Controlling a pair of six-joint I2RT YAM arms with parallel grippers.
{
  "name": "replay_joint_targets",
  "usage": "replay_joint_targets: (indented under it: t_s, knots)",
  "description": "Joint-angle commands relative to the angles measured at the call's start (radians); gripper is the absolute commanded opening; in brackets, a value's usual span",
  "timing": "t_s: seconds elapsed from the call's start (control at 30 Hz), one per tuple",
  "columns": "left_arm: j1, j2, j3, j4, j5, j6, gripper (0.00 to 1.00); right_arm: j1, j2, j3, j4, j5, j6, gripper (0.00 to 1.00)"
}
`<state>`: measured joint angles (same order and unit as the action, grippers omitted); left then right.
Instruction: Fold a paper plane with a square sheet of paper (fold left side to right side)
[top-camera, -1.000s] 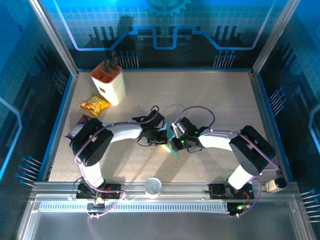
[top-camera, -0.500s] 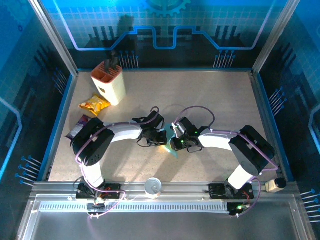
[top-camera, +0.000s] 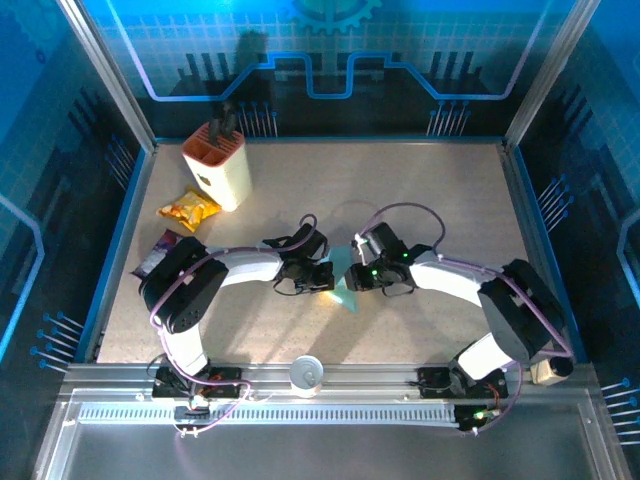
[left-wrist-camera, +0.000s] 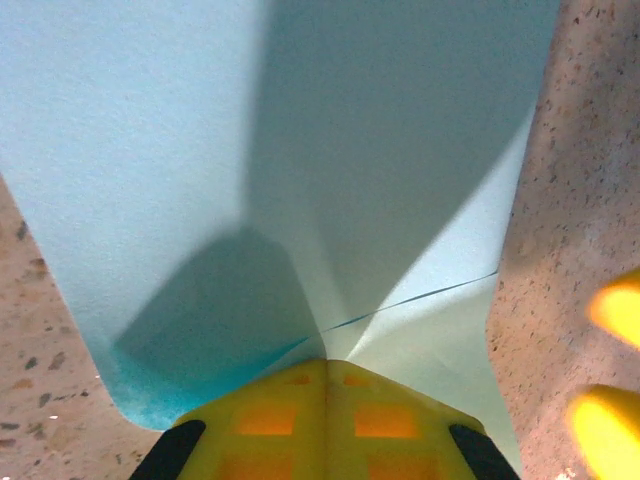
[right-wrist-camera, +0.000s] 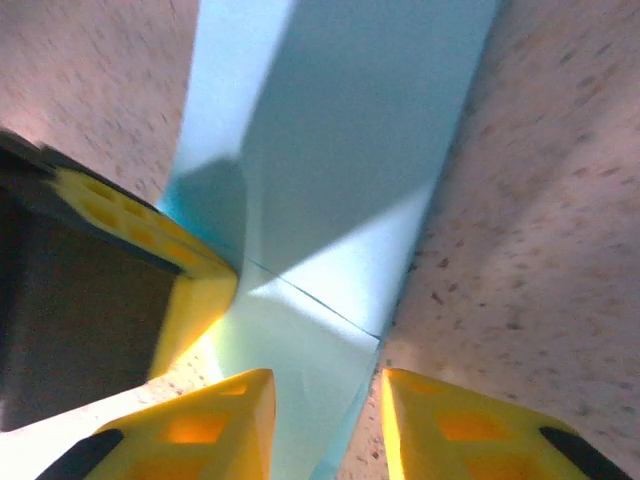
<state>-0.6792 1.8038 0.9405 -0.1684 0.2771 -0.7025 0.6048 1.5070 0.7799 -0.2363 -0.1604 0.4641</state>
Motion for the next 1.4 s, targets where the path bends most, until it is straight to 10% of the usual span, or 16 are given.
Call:
replay_joint_targets:
  t_s: [0.0, 0.4, 1.37]
  knots:
    - [-0.006, 0.031, -0.043, -0.052, -0.068, -0.010, 0.00, -0.054, -0.068, 0.009, -0.093, -0.044, -0.009, 0.39]
    - [-0.006, 0.034, -0.035, -0.059, -0.075, -0.005, 0.00, 0.008, -0.069, -0.057, -0.043, -0.354, 0.071, 0.15]
    - [-0.006, 0.029, -0.019, -0.082, -0.081, 0.006, 0.00, 0.030, 0.134, -0.045, -0.023, -0.275, 0.099, 0.09]
